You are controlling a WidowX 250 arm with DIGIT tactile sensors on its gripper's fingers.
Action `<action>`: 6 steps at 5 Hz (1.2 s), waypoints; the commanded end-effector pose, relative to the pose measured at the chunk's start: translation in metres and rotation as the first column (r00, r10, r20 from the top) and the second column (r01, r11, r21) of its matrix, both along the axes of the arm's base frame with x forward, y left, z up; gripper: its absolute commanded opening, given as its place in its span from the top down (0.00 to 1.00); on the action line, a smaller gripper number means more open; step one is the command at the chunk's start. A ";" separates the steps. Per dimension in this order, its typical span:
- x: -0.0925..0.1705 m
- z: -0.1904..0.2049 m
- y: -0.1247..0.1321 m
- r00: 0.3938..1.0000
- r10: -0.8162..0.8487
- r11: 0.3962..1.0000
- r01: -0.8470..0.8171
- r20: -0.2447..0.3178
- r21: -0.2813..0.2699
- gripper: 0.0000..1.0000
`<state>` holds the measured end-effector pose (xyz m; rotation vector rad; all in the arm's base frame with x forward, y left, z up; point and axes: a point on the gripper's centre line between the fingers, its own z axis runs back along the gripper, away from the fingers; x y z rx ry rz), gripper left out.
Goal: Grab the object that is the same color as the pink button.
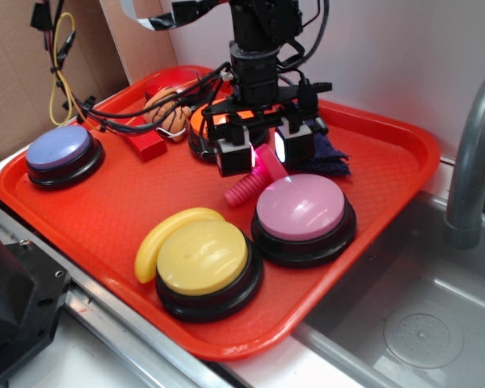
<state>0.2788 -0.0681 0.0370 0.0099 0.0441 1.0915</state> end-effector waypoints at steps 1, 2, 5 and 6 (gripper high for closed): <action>-0.002 0.019 0.007 0.998 0.011 1.000 -0.011 0.066 0.006 0.96; -0.002 0.032 0.013 0.995 -0.053 0.999 0.053 0.088 0.003 1.00; -0.026 0.106 0.048 0.862 -0.488 0.870 0.493 0.135 -0.010 1.00; -0.039 0.117 0.063 0.797 -0.589 0.803 0.595 0.137 -0.011 1.00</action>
